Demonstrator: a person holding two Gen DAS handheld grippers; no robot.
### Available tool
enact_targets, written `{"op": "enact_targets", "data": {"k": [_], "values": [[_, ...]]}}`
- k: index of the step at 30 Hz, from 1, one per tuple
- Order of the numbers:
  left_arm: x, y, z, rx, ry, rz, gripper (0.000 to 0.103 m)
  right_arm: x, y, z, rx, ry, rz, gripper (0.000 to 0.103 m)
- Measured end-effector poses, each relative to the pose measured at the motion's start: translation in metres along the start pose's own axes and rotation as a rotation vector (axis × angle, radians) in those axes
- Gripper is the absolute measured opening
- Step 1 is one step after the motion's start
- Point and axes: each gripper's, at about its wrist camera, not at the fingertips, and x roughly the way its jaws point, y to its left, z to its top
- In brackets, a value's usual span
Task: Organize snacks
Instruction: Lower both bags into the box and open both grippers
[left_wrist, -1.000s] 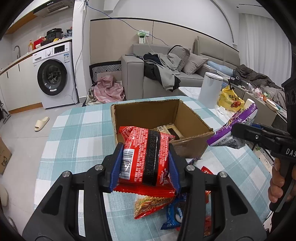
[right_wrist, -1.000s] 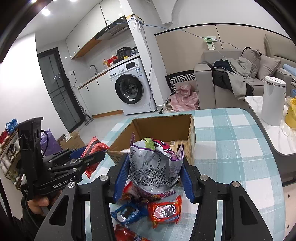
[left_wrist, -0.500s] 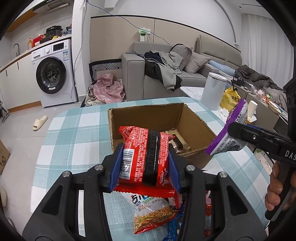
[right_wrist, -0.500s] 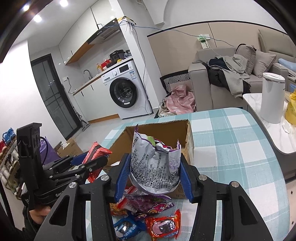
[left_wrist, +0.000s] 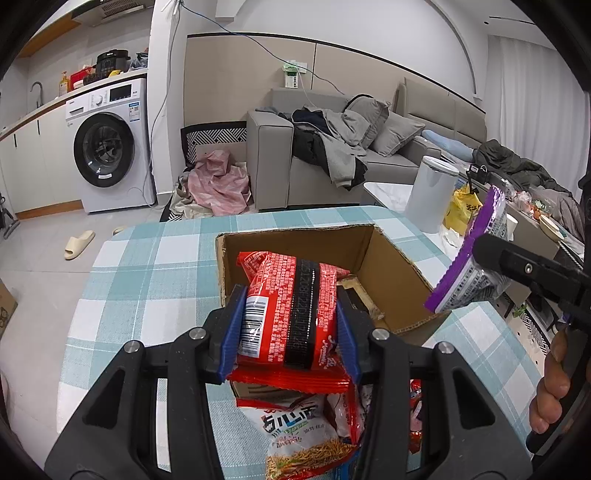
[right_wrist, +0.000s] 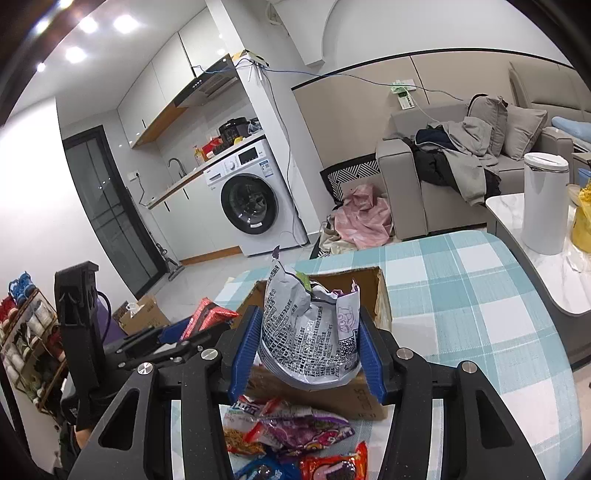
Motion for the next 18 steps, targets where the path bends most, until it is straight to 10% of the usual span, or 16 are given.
{"op": "enact_targets", "data": {"k": [18], "values": [[0.042, -0.002, -0.001, -0.008, 0.026, 0.009, 0.042, 0.045, -0.002, -0.003, 0.012, 0.068, -0.036, 0.051]]}}
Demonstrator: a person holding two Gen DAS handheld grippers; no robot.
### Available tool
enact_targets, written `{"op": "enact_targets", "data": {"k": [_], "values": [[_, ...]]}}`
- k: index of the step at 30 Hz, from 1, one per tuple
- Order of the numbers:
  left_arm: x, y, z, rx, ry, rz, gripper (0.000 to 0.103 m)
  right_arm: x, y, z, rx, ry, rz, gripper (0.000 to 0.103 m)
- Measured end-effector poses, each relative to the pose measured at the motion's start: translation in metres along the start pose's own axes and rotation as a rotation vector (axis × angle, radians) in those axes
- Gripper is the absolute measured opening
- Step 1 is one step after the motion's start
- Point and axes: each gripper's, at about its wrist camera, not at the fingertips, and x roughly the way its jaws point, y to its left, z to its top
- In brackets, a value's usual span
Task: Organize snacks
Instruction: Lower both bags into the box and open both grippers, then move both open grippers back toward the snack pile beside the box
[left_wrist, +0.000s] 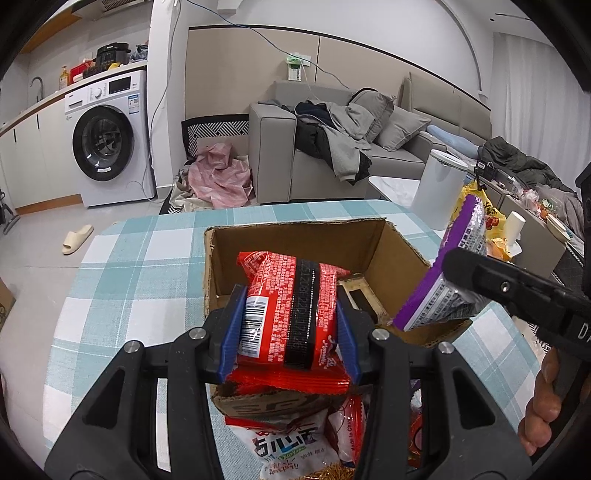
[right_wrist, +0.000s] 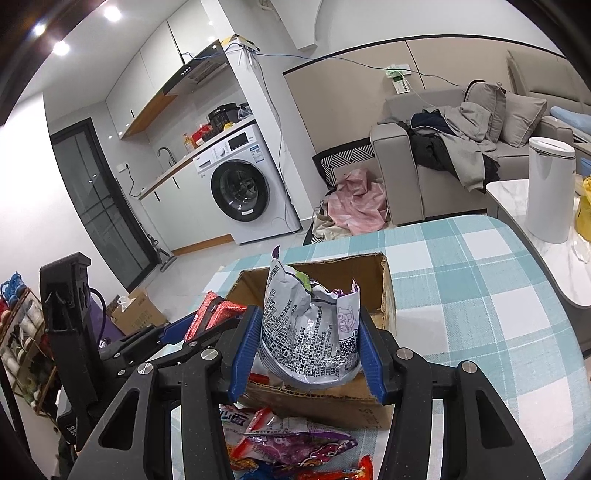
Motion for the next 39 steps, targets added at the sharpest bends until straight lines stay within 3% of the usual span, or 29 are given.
{"op": "enact_targets", "data": {"k": [7, 10, 13, 15, 18, 39], "values": [[0.003, -0.001, -0.004, 0.009, 0.002, 0.000, 0.046, 0.005, -0.001, -0.002, -0.006, 0.008, -0.004, 0.061], [-0.004, -0.001, -0.005, 0.015, -0.010, 0.007, 0.065, 0.000, -0.001, -0.003, -0.021, 0.002, -0.005, 0.068], [-0.016, 0.000, -0.007, 0.014, -0.034, 0.006, 0.084, -0.008, -0.002, -0.005, -0.030, -0.005, -0.005, 0.082], [-0.024, 0.000, -0.009, 0.010, -0.044, -0.002, 0.086, -0.014, -0.004, -0.007, -0.032, -0.011, 0.005, 0.095], [-0.035, 0.001, -0.012, 0.006, -0.039, 0.009, 0.103, -0.022, -0.005, -0.011, -0.037, -0.009, 0.013, 0.102], [-0.099, 0.007, -0.055, 0.035, -0.047, 0.034, 0.103, -0.042, -0.015, -0.047, -0.069, 0.104, -0.031, 0.102]]}}
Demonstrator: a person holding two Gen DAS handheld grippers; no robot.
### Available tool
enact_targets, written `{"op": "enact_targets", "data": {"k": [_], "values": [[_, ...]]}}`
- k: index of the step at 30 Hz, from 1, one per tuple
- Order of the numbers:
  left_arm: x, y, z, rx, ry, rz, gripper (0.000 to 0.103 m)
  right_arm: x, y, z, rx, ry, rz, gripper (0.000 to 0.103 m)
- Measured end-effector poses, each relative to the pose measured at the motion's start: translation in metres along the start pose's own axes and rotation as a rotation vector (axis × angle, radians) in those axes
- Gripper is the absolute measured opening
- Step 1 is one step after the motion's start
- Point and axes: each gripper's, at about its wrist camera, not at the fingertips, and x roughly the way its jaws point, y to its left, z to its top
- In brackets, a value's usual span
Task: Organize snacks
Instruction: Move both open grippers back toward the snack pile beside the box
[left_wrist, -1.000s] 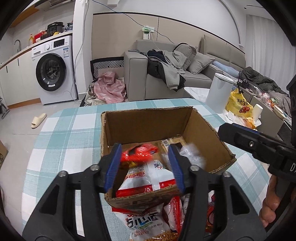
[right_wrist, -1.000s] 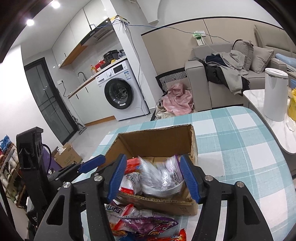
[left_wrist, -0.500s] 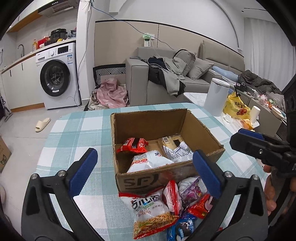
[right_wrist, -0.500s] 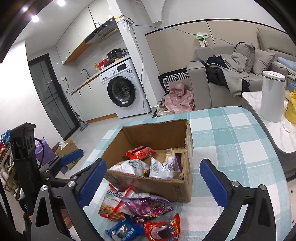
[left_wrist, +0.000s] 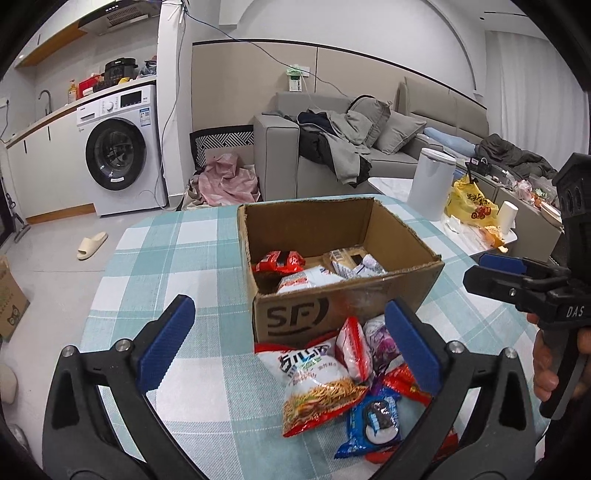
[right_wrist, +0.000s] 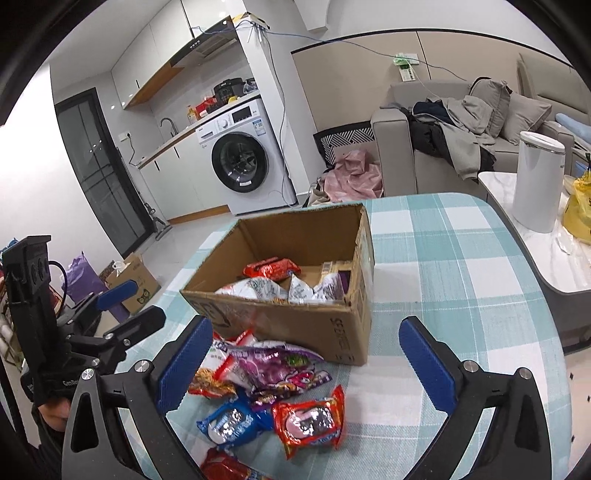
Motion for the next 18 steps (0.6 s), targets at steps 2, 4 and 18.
{"op": "enact_targets", "data": {"k": [2, 4, 18], "values": [[0.000, 0.001, -0.006, -0.003, 0.008, 0.005, 0.102, 0.002, -0.003, -0.005, 0.004, 0.018, -0.007, 0.103], [0.001, 0.002, -0.011, -0.009, 0.019, 0.005, 0.103, 0.004, -0.004, -0.009, 0.000, 0.035, -0.006, 0.103], [0.019, 0.002, -0.029, 0.005, 0.082, 0.003, 0.102, 0.021, 0.001, -0.034, -0.105, 0.144, -0.024, 0.103]]}}
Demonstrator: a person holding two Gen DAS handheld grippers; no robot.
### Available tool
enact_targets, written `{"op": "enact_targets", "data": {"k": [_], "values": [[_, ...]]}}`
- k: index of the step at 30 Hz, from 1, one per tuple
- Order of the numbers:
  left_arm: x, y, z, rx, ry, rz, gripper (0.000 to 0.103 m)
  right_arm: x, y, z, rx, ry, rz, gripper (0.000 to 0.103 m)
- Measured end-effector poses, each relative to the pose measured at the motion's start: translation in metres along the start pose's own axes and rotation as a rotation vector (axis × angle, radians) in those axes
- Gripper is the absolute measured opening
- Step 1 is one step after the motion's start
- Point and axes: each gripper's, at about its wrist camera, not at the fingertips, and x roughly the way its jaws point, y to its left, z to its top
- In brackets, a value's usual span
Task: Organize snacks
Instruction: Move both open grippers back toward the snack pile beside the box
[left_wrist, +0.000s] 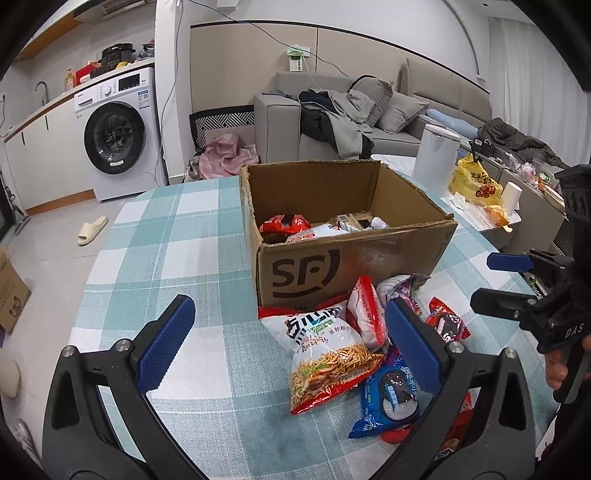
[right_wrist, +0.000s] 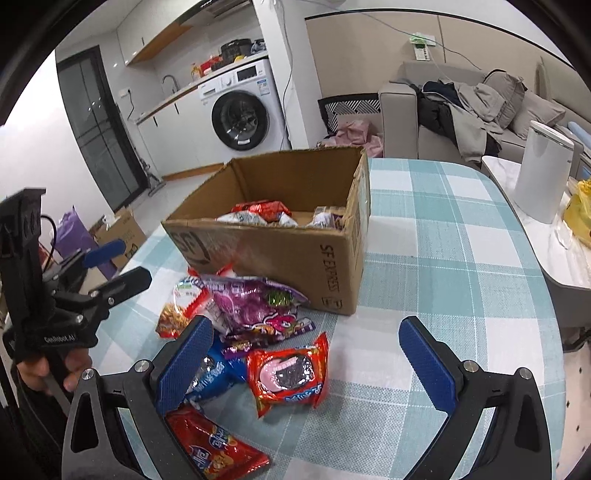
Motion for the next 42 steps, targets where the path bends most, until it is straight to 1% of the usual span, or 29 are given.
{"op": "enact_targets", "data": {"k": [4, 10, 15, 20, 29, 42], "values": [[0.008, -0.002, -0.002, 0.016, 0.022, 0.000, 0.103, 0.008, 0.001, -0.003, -0.008, 0.040, 0.004, 0.102], [0.026, -0.001, -0.009, 0.011, 0.071, -0.004, 0.102, 0.018, 0.004, -0.009, -0.020, 0.084, 0.042, 0.102], [0.036, 0.004, -0.013, -0.002, 0.095, -0.013, 0.102, 0.026, 0.008, -0.014, -0.050, 0.114, 0.015, 0.102], [0.043, 0.008, -0.015, -0.008, 0.110, 0.003, 0.102, 0.033, 0.012, -0.018, -0.084, 0.141, -0.004, 0.102], [0.061, 0.015, -0.019, -0.019, 0.141, 0.013, 0.102, 0.042, 0.012, -0.023, -0.119, 0.171, -0.026, 0.102], [0.087, 0.015, -0.024, -0.030, 0.175, -0.020, 0.102, 0.054, 0.019, -0.029, -0.161, 0.198, -0.017, 0.102]]}}
